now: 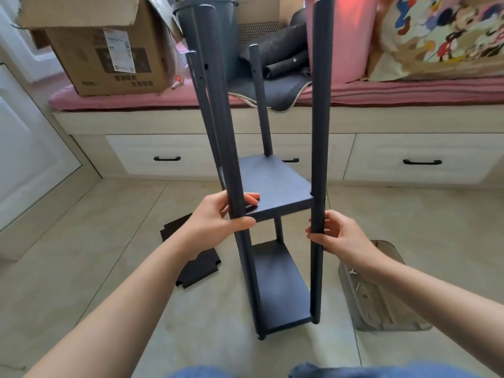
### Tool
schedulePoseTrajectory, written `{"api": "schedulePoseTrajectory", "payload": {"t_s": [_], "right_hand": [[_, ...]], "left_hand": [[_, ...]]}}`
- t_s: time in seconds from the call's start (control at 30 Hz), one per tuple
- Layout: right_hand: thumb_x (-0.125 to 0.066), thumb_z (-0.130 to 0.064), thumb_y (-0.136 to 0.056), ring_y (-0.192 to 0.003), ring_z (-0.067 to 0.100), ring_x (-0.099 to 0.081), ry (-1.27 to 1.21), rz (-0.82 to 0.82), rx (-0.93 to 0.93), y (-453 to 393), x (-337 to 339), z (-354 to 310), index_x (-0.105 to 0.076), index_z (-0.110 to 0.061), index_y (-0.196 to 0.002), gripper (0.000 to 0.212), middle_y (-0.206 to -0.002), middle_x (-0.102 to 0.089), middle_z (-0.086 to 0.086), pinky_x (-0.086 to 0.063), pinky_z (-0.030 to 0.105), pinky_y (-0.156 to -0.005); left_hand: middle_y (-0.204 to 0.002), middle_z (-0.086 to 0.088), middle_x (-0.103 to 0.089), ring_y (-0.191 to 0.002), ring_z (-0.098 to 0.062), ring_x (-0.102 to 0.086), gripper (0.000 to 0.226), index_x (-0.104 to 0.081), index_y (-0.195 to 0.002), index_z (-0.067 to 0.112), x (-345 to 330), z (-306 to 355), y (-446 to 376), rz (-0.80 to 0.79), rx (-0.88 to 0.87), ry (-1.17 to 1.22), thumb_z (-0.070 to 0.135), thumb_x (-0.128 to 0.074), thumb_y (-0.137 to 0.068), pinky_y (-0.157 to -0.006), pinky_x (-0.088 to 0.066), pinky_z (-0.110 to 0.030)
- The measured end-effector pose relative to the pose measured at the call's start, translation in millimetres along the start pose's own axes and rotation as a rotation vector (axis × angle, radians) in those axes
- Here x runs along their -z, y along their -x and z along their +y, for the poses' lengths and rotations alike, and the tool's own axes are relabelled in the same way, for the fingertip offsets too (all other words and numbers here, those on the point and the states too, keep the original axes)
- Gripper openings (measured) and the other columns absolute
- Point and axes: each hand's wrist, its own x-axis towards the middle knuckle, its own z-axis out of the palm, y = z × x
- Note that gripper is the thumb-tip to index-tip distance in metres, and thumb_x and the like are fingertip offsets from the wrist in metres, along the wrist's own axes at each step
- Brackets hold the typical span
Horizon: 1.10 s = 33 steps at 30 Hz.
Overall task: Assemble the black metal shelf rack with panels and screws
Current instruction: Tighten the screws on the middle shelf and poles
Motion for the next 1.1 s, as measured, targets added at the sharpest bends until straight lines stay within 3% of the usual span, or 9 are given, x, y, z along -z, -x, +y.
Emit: {"api": "schedulePoseTrajectory", "payload": {"t_s": [0.1, 0.27, 0.43, 0.6, 0.73, 0.8, 0.9, 1.0, 1.1], "right_hand": [[-0.073, -0.005, -0.086, -0.090, 0.005, -0.072, -0.030, 0.006, -0.013, 7.6, -6.4, 9.8, -0.065, -0.018, -0.102, 0.022, -0.095, -0.076, -0.005, -0.054, 0.016, -0.067], [-0.075, -0.003, -0.084, -0.089, 0.010, -0.073, -0.043, -0.030, -0.041, 11.5, -22.3, 11.2, -0.066, -0.019, -0.100, 0.024, -0.092, -0.077, -0.005, -0.058, 0.025, -0.074], [-0.075, -0.003, -0.082, -0.091, 0.014, -0.073, -0.060, -0.041, -0.064, 14.4, -39.0, 9.4, -0.067, -0.017, -0.100, 0.024, -0.091, -0.077, -0.004, -0.060, 0.034, -0.081], [-0.078, -0.007, -0.080, -0.093, 0.016, -0.073, -0.108, -0.064, -0.122, 16.3, -42.2, 8.0, -0.068, -0.015, -0.103, 0.026, -0.093, -0.077, -0.002, -0.059, 0.040, -0.087], [-0.082, -0.005, -0.075, -0.091, 0.018, -0.073, -0.119, -0.056, -0.146, 18.3, -44.0, 12.3, -0.071, -0.013, -0.099, 0.027, -0.092, -0.077, 0.001, -0.059, 0.042, -0.089], [-0.084, -0.004, -0.072, -0.089, 0.019, -0.074, -0.101, -0.063, -0.151, 19.9, -46.0, 16.1, -0.071, -0.012, -0.096, 0.028, -0.090, -0.077, 0.003, -0.059, 0.043, -0.089], [-0.088, -0.006, -0.065, -0.088, 0.022, -0.074, -0.037, -0.066, -0.158, 23.3, -50.6, 21.7, -0.072, -0.011, -0.090, 0.031, -0.088, -0.076, 0.006, -0.059, 0.044, -0.087], [-0.092, -0.013, -0.057, -0.088, 0.024, -0.071, 0.087, -0.069, -0.155, 25.7, -54.2, 26.3, -0.071, -0.014, -0.086, 0.036, -0.086, -0.074, 0.005, -0.059, 0.037, -0.082], [-0.095, -0.016, -0.053, -0.085, 0.021, -0.068, 0.165, -0.060, -0.144, 25.8, -57.3, 28.2, -0.069, -0.013, -0.081, 0.038, -0.085, -0.071, 0.003, -0.056, 0.031, -0.073]], "left_hand": [[-0.121, 0.023, -0.068, -0.115, 0.014, -0.057, 0.043, -0.069, -0.116, 0.023, 1.8, -5.5, 8.0, 0.002, -0.003, 0.006, 0.002, -0.080, -0.081, -0.092, -0.043, -0.003], [-0.118, 0.038, -0.059, -0.120, 0.004, -0.055, 0.045, -0.060, -0.118, 0.045, 5.9, -17.8, 17.5, 0.179, 0.064, -0.174, 0.020, -0.079, -0.085, -0.111, -0.040, -0.029], [-0.117, 0.019, -0.069, -0.121, -0.010, -0.061, 0.038, -0.062, -0.119, 0.040, 5.2, -23.6, 28.2, 0.293, 0.088, -0.220, 0.022, -0.076, -0.089, -0.107, -0.048, -0.040], [-0.107, 0.016, -0.069, -0.111, -0.011, -0.065, 0.022, -0.062, -0.115, 0.032, -8.9, -31.8, 34.8, 0.374, 0.132, -0.205, 0.024, -0.068, -0.096, -0.093, -0.053, -0.030], [-0.104, 0.027, -0.063, -0.096, 0.008, -0.060, 0.041, -0.048, -0.140, 0.028, -23.1, -41.0, 39.6, 0.372, 0.164, -0.216, 0.023, -0.058, -0.101, -0.074, -0.043, -0.002], [-0.119, 0.027, -0.061, -0.112, 0.004, -0.057, 0.054, -0.032, -0.151, 0.034, -27.3, -45.6, 43.9, 0.336, 0.188, -0.172, 0.027, -0.054, -0.102, -0.089, -0.043, -0.006], [-0.146, 0.017, -0.051, -0.135, -0.012, -0.048, 0.066, -0.012, -0.157, 0.040, -28.6, -55.0, 50.4, 0.299, 0.208, -0.146, 0.034, -0.050, -0.103, -0.115, -0.038, -0.039], [-0.140, 0.034, -0.049, -0.133, -0.002, -0.047, 0.065, -0.011, -0.153, 0.052, -28.1, -65.3, 53.3, 0.238, 0.231, -0.134, 0.033, -0.049, -0.104, -0.113, -0.037, -0.033], [-0.121, 0.046, -0.053, -0.119, 0.003, -0.053, 0.059, -0.018, -0.149, 0.054, -21.2, -72.3, 48.5, 0.192, 0.249, -0.152, 0.032, -0.050, -0.104, -0.094, -0.041, -0.020]]}}
